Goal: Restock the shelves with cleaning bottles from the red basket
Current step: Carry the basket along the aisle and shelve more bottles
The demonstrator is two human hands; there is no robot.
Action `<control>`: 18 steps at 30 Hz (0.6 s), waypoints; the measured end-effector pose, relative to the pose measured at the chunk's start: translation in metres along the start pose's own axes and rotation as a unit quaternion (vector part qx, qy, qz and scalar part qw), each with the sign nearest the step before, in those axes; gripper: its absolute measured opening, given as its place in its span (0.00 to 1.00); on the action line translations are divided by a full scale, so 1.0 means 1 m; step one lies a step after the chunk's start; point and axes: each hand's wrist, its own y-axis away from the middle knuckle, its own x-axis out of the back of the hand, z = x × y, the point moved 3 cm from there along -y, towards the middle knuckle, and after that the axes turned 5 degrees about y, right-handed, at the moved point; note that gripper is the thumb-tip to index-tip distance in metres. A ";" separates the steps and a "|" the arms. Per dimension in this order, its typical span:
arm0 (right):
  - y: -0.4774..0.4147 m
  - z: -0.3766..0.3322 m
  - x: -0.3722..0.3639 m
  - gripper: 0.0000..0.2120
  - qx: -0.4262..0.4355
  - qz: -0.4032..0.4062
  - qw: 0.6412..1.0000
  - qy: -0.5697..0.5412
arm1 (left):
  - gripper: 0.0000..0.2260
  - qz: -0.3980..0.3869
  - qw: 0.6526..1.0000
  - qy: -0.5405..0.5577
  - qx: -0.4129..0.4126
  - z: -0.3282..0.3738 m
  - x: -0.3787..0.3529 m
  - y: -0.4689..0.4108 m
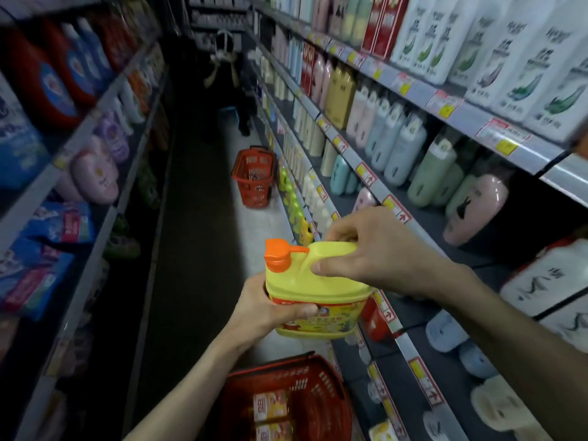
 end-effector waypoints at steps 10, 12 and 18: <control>-0.008 0.022 -0.017 0.21 -0.018 0.139 0.960 -0.243 | 0.25 0.088 0.992 0.091 0.002 0.034 0.001 0.003; -0.009 0.029 -0.036 0.28 -0.030 0.111 0.939 -0.325 | 0.25 0.105 0.987 0.122 0.029 0.030 0.007 0.006; -0.015 0.037 -0.104 0.41 -0.107 -0.026 0.892 -0.438 | 0.22 0.174 0.957 0.209 0.101 0.024 0.028 0.025</control>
